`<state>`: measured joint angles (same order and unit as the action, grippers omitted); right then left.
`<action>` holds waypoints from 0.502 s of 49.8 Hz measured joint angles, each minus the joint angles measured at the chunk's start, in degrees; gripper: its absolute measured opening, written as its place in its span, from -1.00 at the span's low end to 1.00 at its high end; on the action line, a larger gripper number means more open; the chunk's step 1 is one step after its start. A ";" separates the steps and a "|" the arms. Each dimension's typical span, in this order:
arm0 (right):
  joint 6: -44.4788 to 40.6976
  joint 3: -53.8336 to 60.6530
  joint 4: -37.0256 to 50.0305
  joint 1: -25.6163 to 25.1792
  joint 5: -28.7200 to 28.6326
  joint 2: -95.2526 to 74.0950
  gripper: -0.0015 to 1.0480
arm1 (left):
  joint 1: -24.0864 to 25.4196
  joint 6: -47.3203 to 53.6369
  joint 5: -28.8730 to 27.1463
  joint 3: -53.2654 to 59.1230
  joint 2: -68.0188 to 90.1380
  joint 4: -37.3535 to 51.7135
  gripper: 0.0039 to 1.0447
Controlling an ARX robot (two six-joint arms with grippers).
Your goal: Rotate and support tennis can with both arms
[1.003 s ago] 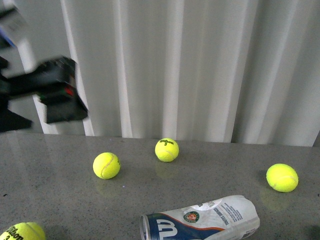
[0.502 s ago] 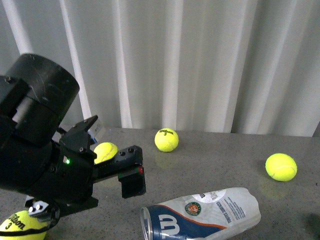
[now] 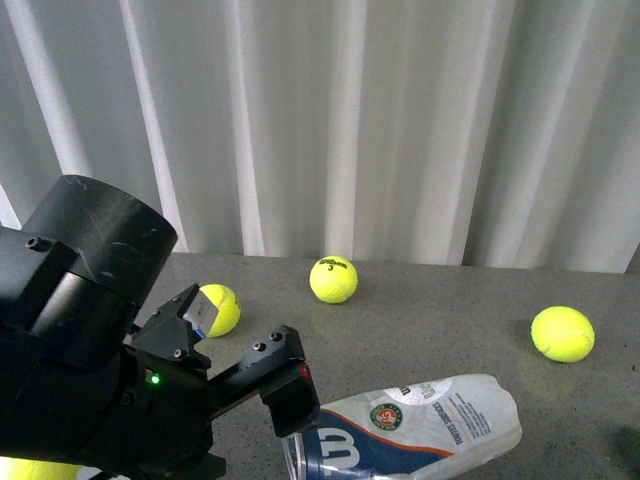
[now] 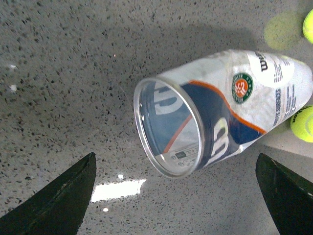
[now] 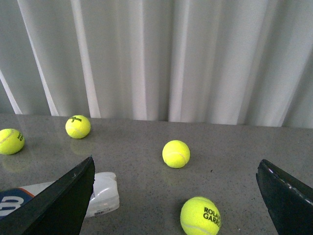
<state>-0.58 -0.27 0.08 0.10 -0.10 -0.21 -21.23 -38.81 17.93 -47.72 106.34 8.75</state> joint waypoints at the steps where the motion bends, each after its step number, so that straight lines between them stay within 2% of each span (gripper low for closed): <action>1: 0.00 0.00 0.00 -0.02 -0.02 0.00 0.87 | -0.48 -0.46 0.07 0.09 0.07 0.31 0.88; 9: 0.00 0.00 0.00 -0.02 0.00 0.00 0.87 | -4.50 -4.28 -0.37 0.15 2.34 4.50 0.88; 25: 0.00 0.00 0.00 0.00 0.00 0.00 0.87 | -7.48 -6.12 -3.08 -2.97 6.82 7.06 0.88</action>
<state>-0.58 -0.27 0.08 0.10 -0.10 -0.21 -28.71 -44.93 14.85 -50.70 113.16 15.81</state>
